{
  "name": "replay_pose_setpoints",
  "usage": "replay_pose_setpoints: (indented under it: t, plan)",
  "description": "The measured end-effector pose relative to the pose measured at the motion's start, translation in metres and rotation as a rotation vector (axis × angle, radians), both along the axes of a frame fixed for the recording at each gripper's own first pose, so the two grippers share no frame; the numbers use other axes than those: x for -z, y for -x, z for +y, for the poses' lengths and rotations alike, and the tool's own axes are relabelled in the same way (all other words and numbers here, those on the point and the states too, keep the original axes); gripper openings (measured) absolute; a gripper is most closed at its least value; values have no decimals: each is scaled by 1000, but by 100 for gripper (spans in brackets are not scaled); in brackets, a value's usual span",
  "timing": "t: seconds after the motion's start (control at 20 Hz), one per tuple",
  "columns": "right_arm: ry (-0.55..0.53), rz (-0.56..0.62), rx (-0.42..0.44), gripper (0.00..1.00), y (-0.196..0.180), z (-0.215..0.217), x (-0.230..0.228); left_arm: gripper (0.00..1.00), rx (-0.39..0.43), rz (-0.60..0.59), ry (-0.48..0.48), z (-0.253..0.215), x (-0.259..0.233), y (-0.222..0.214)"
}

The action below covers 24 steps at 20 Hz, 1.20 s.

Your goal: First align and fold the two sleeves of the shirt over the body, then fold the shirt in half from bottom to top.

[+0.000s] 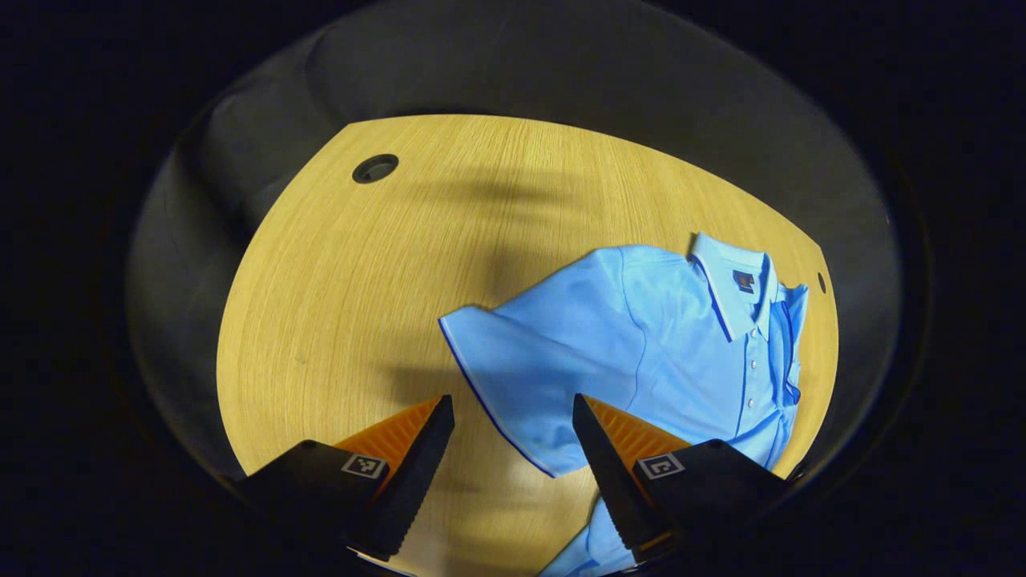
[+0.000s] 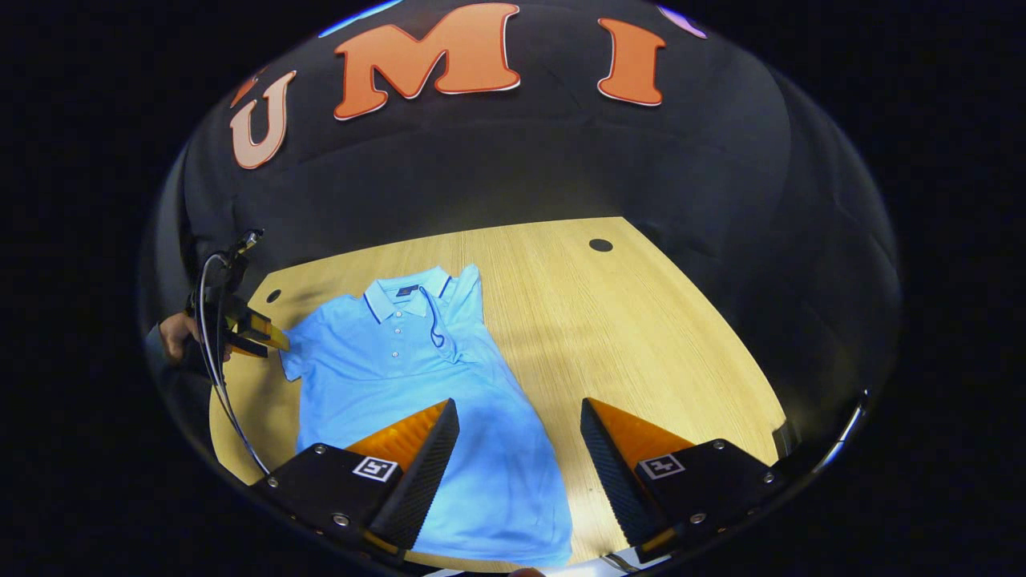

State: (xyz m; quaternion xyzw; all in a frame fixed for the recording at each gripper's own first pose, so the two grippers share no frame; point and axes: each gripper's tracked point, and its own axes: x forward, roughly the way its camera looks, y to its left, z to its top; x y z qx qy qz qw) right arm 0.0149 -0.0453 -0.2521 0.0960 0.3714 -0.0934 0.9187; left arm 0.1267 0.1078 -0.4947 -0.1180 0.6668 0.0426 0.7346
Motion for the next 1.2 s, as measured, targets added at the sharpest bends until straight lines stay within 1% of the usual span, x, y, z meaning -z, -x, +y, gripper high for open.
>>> replay_pose_setpoints:
  t: [0.15,0.2,0.25,0.3,0.35,0.45,0.55,0.6,0.65,0.75,0.8,0.95,1.2]
  plan:
    - [-4,2,15,93,9,-3,0,97,-13,65,-9,-12,13,5]
    - [1,4,21,93,12,-6,1,99,-18,83,-35,-10,26,7]
    - [4,3,23,93,14,-7,-1,99,-12,61,-45,-11,11,-2]
    - [7,3,27,93,16,-8,0,94,-6,63,-43,-12,14,0]
    - [5,5,27,93,19,-7,0,93,7,62,-41,-15,14,-1]
    - [4,17,38,93,25,-9,4,82,23,50,-37,-21,15,-6]
    - [-5,16,48,93,28,-9,4,41,32,13,-21,-27,14,-15]
    - [-8,14,50,93,30,-8,3,20,47,15,-23,-29,14,-16]
    - [-4,14,55,93,32,-9,2,13,70,4,-22,-29,11,-17]
    - [2,17,63,93,37,-12,1,9,86,-19,43,-43,6,-19]
    - [5,19,69,93,41,-12,2,7,94,-37,51,-44,4,-22]
    - [3,29,82,93,51,-14,4,7,144,-112,65,-55,-14,-39]
    - [1,47,106,93,64,-13,9,7,257,-199,124,-106,-47,-57]
